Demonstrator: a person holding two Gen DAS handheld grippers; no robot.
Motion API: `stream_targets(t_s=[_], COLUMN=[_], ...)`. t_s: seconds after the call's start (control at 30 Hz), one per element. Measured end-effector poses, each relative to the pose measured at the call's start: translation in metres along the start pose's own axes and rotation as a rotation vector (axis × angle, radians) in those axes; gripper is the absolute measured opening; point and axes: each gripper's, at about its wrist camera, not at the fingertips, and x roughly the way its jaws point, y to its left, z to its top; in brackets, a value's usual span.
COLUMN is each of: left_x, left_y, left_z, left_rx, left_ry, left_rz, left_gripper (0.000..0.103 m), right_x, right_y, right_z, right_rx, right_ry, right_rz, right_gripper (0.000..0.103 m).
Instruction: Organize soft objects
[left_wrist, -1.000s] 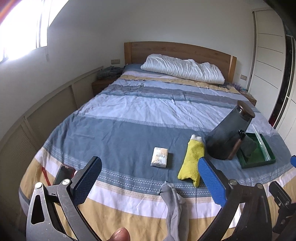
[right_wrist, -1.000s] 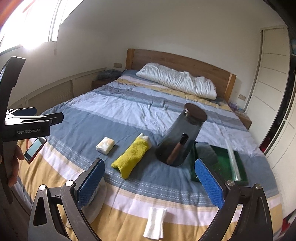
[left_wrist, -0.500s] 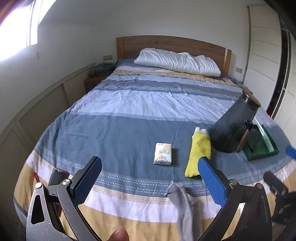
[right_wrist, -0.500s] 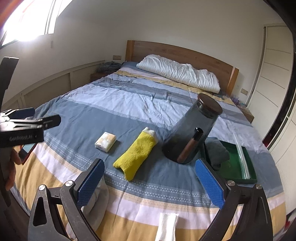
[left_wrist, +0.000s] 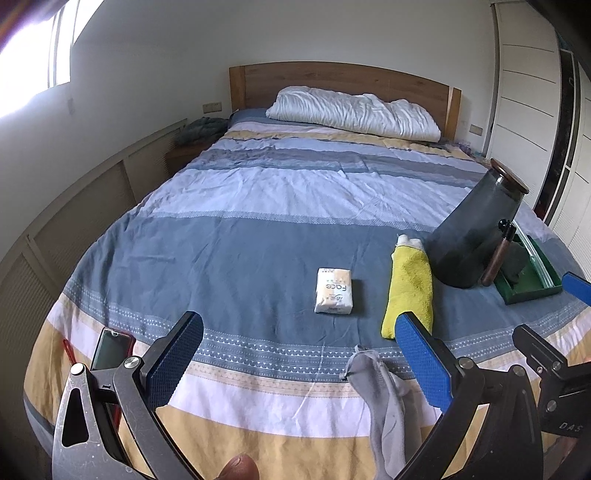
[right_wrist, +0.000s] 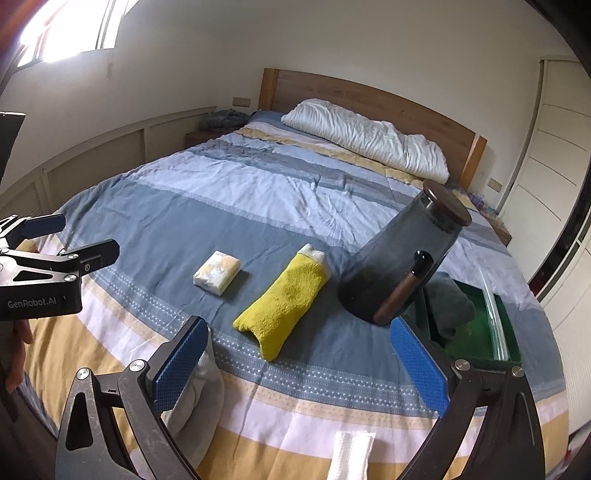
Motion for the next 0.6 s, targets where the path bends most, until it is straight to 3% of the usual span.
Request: stream_targets(t_s=[0.6], left_x=[0.015], left_y=[-0.003], left_z=[-0.004], left_rx=[0.017], left_ry=[0.015], left_rz=[-0.013], left_gripper=[0.102], right_x=[0.015], right_y=[0.0], right_z=[-0.001], right_rx=[0.017], right_ry=[0.026], right_rz=[0.006], right_gripper=[0.101])
